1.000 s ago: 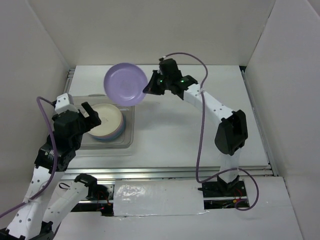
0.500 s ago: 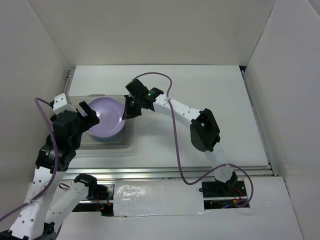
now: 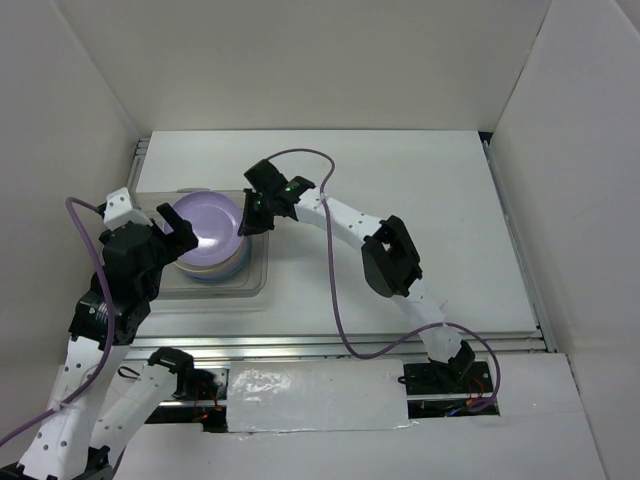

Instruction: Place the plates into the plastic bin on the countertop

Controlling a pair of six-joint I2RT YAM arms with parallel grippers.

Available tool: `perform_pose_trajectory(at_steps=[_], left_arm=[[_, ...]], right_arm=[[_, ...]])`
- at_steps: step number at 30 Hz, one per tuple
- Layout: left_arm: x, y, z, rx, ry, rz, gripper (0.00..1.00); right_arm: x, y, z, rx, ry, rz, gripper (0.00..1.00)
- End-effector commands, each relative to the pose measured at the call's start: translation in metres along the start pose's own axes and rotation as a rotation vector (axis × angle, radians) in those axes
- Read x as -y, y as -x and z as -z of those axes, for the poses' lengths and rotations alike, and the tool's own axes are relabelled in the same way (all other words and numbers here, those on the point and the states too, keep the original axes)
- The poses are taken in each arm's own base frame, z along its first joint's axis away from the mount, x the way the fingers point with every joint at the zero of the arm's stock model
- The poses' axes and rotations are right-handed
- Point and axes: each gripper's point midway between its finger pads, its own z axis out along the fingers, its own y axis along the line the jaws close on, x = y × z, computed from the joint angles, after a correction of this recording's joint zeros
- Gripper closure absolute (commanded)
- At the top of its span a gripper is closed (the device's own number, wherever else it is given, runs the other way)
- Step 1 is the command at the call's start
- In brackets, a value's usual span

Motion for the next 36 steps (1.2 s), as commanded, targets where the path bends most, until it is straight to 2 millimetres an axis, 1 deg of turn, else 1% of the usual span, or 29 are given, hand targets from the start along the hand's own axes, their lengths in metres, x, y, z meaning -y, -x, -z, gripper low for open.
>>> perform_pose_trajectory(at_steps=[1,2,4,5,6,7,9,10,12,13,15,16,17,18,19,20,21,22,23,24,25,26,27,29,30,32,33,34,36], left_arm=[[0.007,0.012,0.002,0.041,-0.035,-0.001,0.01],[0.007,0.012,0.001,0.041,-0.037,0.0,0.01],[0.009,0.011,0.001,0.036,-0.048,-0.003,0.01],[0.009,0.011,0.001,0.034,-0.047,-0.005,0.01],[0.009,0.011,0.001,0.035,-0.051,-0.004,0.01],[0.009,0.011,0.001,0.035,-0.049,-0.006,0.01],[0.009,0.011,0.002,0.036,-0.05,-0.006,0.01],[0.009,0.011,0.002,0.038,-0.049,-0.002,0.01],[0.006,0.013,0.003,0.047,-0.035,0.002,0.01],[0.004,0.013,0.003,0.047,-0.028,0.0,0.01],[0.0,0.013,0.002,0.049,-0.004,-0.002,0.01],[-0.002,0.015,0.003,0.053,0.011,-0.006,0.01],[-0.005,0.013,0.001,0.043,0.03,-0.014,0.01],[-0.006,0.012,-0.001,0.036,0.04,-0.022,0.01],[-0.006,0.018,0.002,0.045,0.051,-0.021,0.01],[-0.006,0.016,0.0,0.025,0.063,-0.034,0.01],[-0.008,0.017,0.004,0.009,0.071,-0.05,0.01],[-0.008,0.017,0.006,-0.006,0.07,-0.06,0.01],[-0.01,0.017,0.009,-0.014,0.075,-0.07,0.01],[-0.016,0.012,0.015,-0.046,0.092,-0.091,0.01],[-0.018,0.019,0.022,-0.039,0.092,-0.088,0.01],[-0.021,0.021,0.03,-0.035,0.095,-0.084,0.01],[-0.027,0.021,0.039,-0.05,0.105,-0.088,0.01],[-0.033,0.024,0.056,-0.034,0.091,-0.081,0.01],[-0.036,0.024,0.061,-0.032,0.09,-0.084,0.01],[-0.045,0.021,0.077,-0.03,0.077,-0.08,0.01],[-0.048,0.02,0.082,-0.03,0.077,-0.078,0.01],[-0.055,0.015,0.09,-0.033,0.074,-0.073,0.01],[-0.057,0.014,0.099,-0.012,0.046,-0.045,0.01]], right_arm=[[-0.026,0.018,0.008,0.054,0.073,-0.011,0.86],[-0.028,0.019,0.01,0.057,0.079,-0.011,0.65],[-0.036,0.016,0.015,0.063,0.093,0.004,0.34],[-0.042,0.016,0.023,0.074,0.098,0.018,0.11],[-0.047,0.015,0.029,0.09,0.097,0.029,0.0],[-0.06,0.021,0.047,0.122,0.121,0.048,0.0],[-0.066,0.02,0.062,0.158,0.115,0.065,0.0],[-0.078,0.027,0.088,0.201,0.138,0.081,0.0],[-0.069,0.034,0.107,0.259,0.095,0.082,0.0],[-0.065,0.036,0.129,0.295,0.078,0.092,0.0],[-0.046,0.04,0.155,0.362,-0.006,0.09,0.0],[-0.023,0.045,0.181,0.447,-0.097,0.095,0.0],[-0.012,0.044,0.199,0.49,-0.152,0.099,0.0],[-0.007,0.041,0.241,0.562,-0.178,0.102,0.0],[0.008,0.036,0.254,0.599,-0.248,0.115,0.0],[0.031,0.026,0.267,0.642,-0.347,0.129,0.0],[0.039,0.015,0.303,0.675,-0.369,0.137,0.0],[0.054,0.0,0.313,0.699,-0.44,0.168,0.0],[0.061,-0.008,0.33,0.725,-0.465,0.175,0.0],[0.077,-0.022,0.346,0.712,-0.524,0.198,0.0],[0.085,-0.032,0.371,0.747,-0.509,0.162,0.0],[0.087,-0.043,0.387,0.777,-0.506,0.168,0.0],[0.101,-0.057,0.412,0.784,-0.494,0.131,0.0],[0.117,-0.078,0.435,0.765,-0.481,0.148,0.0],[0.123,-0.084,0.454,0.78,-0.418,0.112,0.0],[0.134,-0.096,0.461,0.769,-0.359,0.083,0.0],[0.142,-0.101,0.472,0.763,-0.294,0.056,0.0],[0.151,-0.105,0.469,0.761,-0.298,0.064,0.0],[0.167,-0.105,0.483,0.801,-0.26,0.034,0.0]])
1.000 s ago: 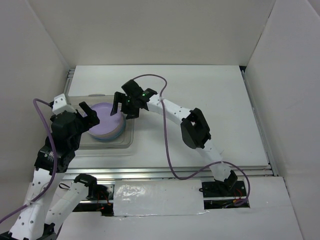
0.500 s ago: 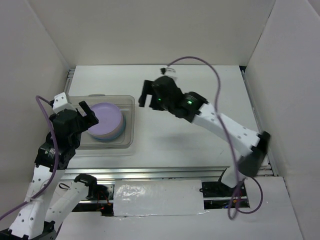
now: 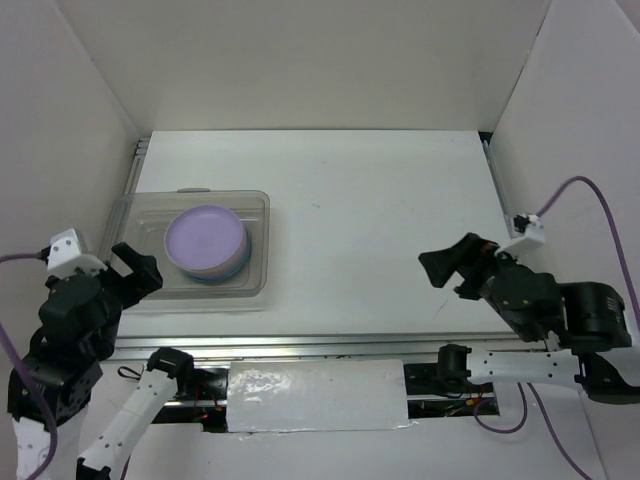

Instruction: Place the plates into the plastic bin on the countertop

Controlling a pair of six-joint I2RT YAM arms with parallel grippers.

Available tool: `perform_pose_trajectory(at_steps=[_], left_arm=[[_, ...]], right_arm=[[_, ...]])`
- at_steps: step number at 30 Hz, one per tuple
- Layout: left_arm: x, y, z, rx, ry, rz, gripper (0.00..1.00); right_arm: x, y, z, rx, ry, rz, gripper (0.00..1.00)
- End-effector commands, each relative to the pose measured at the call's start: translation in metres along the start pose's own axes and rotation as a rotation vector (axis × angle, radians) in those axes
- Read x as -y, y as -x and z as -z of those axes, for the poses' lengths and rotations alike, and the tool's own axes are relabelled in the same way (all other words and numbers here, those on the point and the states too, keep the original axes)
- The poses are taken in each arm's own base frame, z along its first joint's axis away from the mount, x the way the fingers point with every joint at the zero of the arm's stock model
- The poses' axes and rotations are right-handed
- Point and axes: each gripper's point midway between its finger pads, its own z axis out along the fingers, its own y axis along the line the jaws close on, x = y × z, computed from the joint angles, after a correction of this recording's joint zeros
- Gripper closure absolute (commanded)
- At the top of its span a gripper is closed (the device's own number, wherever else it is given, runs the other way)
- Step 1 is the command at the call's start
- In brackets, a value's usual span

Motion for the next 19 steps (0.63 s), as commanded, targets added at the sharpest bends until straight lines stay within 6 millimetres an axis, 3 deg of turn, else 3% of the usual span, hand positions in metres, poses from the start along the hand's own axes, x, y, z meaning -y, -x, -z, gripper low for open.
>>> perform_pose_trajectory(at_steps=[1,5,19], left_arm=[[-0.015,-0.01,0.022,-0.001,-0.018,0.001,0.01],[-0.024,-0.01,0.031,0.011,-0.003,0.039,0.01],[-0.017,-0.019,0.021,-0.036,-0.001,0.037,0.01]], right_arm=[[0.059,-0.002,0.006,0.048,-0.11,0.047,0.0],[0.065,0.006,0.011,0.083,-0.076,0.021,0.0],[0.07,0.011,0.012,0.108,-0.087,0.043,0.0]])
